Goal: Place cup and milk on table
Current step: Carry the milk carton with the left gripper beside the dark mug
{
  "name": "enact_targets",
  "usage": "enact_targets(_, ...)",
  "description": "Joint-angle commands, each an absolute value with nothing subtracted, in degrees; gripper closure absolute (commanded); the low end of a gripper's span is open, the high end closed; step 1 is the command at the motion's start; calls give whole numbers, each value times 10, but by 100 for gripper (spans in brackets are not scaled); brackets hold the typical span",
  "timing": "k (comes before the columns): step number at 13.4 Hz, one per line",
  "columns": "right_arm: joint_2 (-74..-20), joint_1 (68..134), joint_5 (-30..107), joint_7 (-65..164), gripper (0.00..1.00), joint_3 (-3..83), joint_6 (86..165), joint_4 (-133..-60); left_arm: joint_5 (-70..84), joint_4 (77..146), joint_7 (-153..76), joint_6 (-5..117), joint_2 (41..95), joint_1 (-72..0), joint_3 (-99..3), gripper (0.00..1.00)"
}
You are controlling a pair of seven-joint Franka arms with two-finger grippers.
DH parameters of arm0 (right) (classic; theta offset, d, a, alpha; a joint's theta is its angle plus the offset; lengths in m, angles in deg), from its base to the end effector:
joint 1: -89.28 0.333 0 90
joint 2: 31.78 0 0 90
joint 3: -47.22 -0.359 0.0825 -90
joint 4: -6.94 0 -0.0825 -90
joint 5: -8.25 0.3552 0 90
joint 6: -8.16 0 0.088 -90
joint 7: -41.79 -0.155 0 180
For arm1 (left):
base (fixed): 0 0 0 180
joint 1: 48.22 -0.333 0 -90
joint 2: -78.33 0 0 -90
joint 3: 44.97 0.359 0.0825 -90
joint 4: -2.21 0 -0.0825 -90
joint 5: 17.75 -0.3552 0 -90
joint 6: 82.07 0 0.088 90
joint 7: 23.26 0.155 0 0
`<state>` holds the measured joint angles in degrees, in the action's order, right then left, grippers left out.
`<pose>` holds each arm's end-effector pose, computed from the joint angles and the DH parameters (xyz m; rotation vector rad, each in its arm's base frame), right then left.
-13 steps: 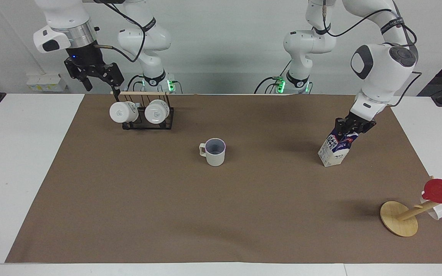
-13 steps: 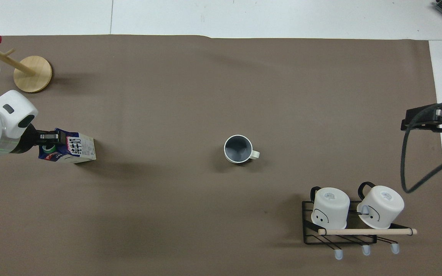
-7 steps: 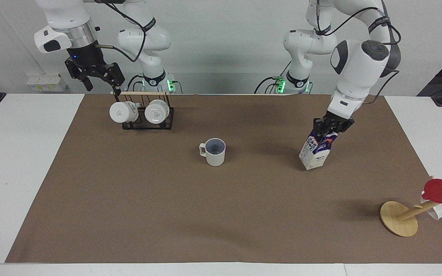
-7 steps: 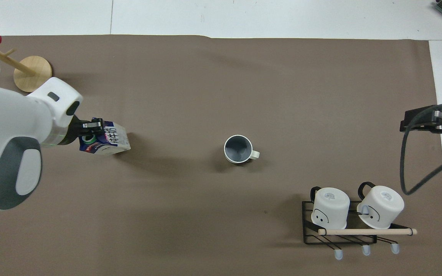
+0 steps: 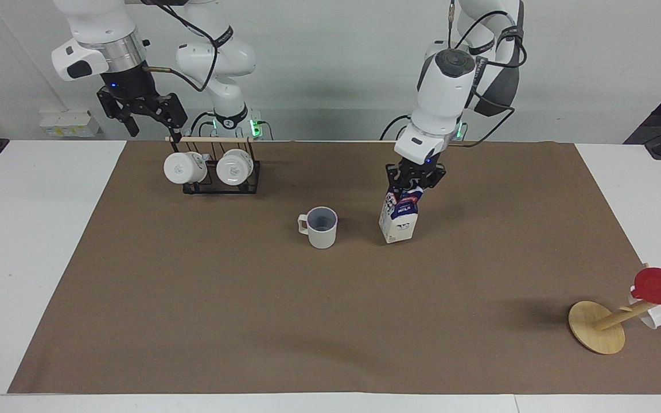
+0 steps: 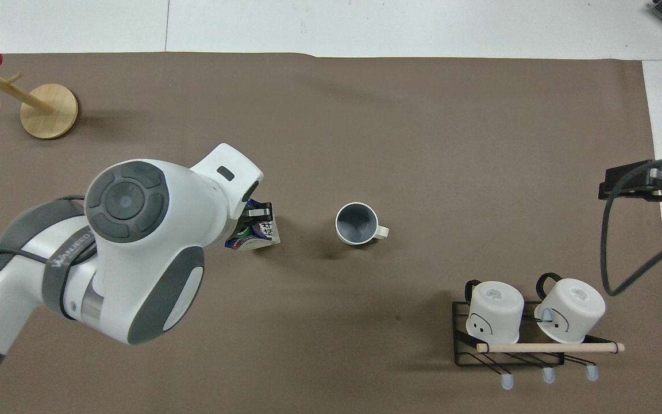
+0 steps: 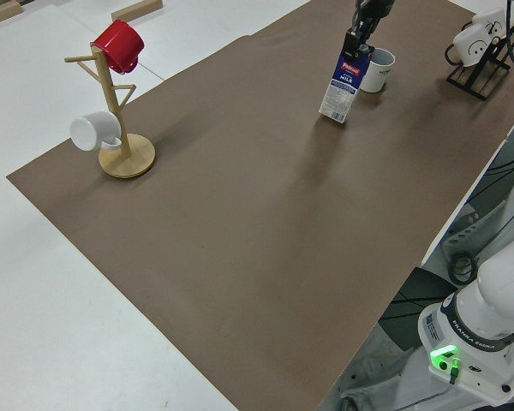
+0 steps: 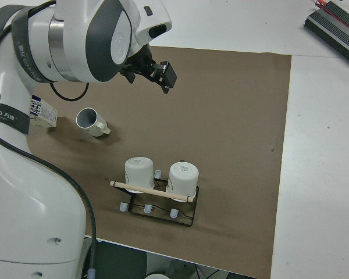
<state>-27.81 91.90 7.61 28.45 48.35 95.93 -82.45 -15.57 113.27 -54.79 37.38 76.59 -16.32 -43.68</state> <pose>0.4991 0.0108 0.6562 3.1196 -0.3248 0.0658 0.4786 -0.2873 0.4840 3.0500 0.0500 0.1254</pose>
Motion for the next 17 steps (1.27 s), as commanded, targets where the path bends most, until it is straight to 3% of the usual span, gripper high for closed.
enact_targets(1, -271, 913, 83, 300, 0, 481, 954, -830, -161, 1102, -576, 379, 734, -133, -426, 56)
enact_targets(12, -271, 914, 82, 300, 0, 481, 954, -829, -164, 1105, -590, 384, 721, -117, -426, 52)
enact_targets(14, -271, 913, 82, 300, 0, 481, 954, -829, -164, 1102, -590, 378, 721, -117, -426, 0)
enact_targets(17, -271, 914, 82, 300, 0, 481, 954, -829, -165, 1073, -584, 328, 738, -121, -425, 0)
